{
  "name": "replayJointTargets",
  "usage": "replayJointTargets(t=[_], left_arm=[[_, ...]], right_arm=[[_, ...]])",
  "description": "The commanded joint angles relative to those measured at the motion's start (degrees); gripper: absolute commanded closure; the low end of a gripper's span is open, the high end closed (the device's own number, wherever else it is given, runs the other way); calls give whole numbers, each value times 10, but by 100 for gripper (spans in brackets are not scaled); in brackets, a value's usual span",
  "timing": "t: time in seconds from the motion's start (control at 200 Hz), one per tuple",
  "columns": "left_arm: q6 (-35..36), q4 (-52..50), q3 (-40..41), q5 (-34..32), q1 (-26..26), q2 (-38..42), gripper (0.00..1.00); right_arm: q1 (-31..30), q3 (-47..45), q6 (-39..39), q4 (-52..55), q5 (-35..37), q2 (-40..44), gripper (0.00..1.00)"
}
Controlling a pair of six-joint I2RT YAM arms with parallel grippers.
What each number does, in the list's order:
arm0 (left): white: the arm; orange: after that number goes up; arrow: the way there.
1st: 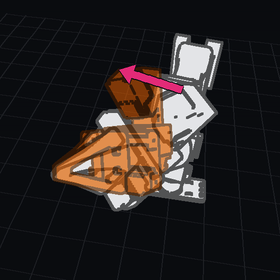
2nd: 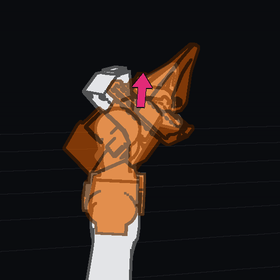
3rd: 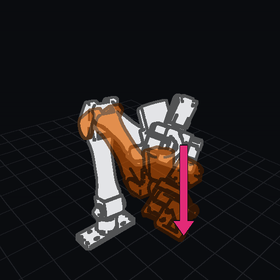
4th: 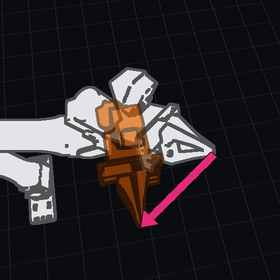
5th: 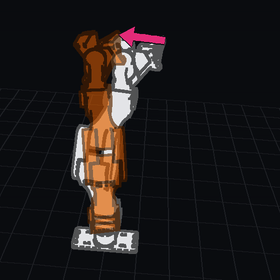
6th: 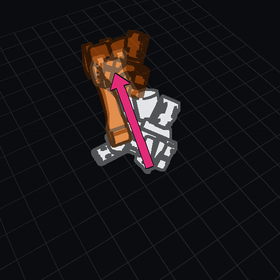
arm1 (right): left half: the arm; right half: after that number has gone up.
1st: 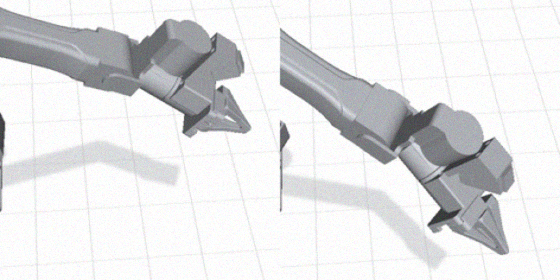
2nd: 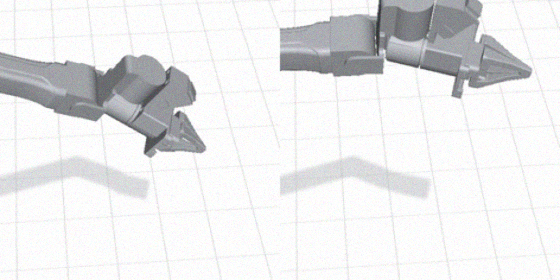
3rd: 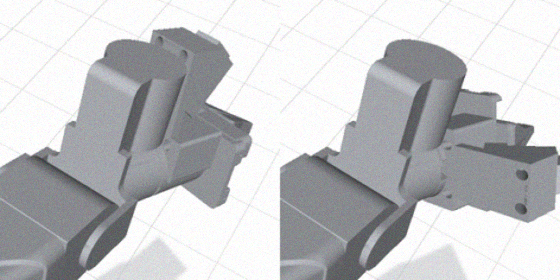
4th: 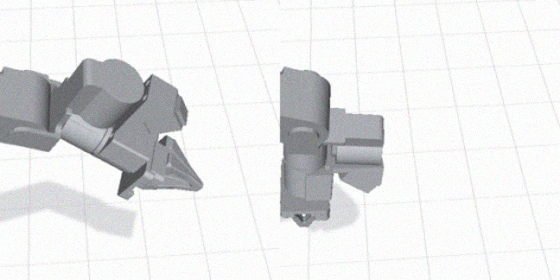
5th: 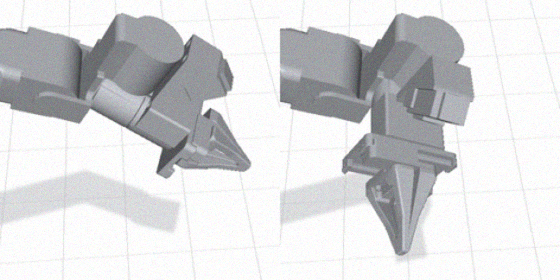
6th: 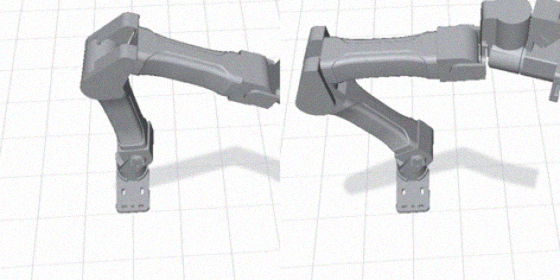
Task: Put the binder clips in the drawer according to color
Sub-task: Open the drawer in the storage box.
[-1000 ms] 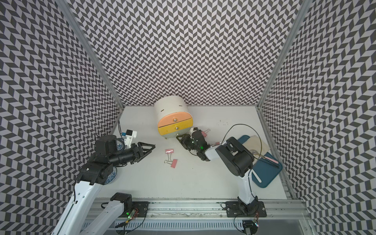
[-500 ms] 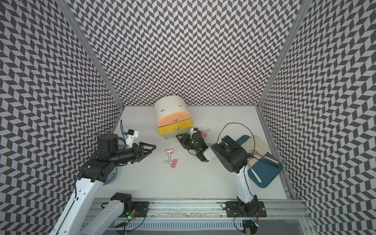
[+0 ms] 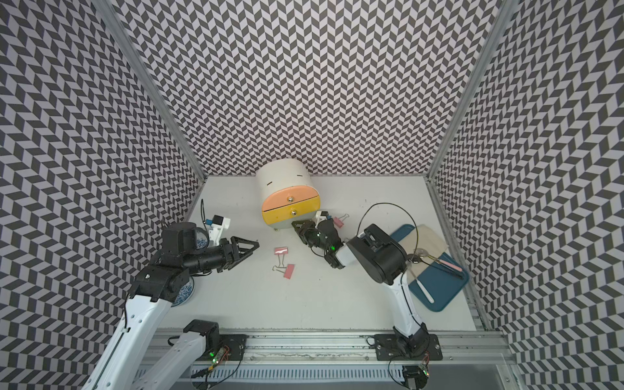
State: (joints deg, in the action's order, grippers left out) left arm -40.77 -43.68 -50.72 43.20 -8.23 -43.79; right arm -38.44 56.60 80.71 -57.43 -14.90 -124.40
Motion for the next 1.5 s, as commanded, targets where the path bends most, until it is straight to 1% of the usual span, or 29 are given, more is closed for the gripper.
replayJointTargets(t=[0.0, 0.431, 0.971, 1.227, 1.367, 1.492], left_arm=[[13, -7, -13, 5, 1, 4, 40], [18, -16, -10, 0, 1, 6, 40], [21, -21, -15, -7, 1, 5, 40], [23, -22, -14, -9, 1, 5, 40], [22, -21, -14, -8, 1, 5, 40], [20, -20, -16, -9, 1, 4, 40]], right_arm=[[1, 10, 5, -46, 8, -14, 63], [6, 13, 23, -93, 18, -37, 64], [12, 32, 25, -92, 20, -57, 66], [13, 39, 25, -94, 16, -62, 72], [13, 25, 26, -101, 16, -57, 75], [12, 4, 26, -110, 17, -45, 76]])
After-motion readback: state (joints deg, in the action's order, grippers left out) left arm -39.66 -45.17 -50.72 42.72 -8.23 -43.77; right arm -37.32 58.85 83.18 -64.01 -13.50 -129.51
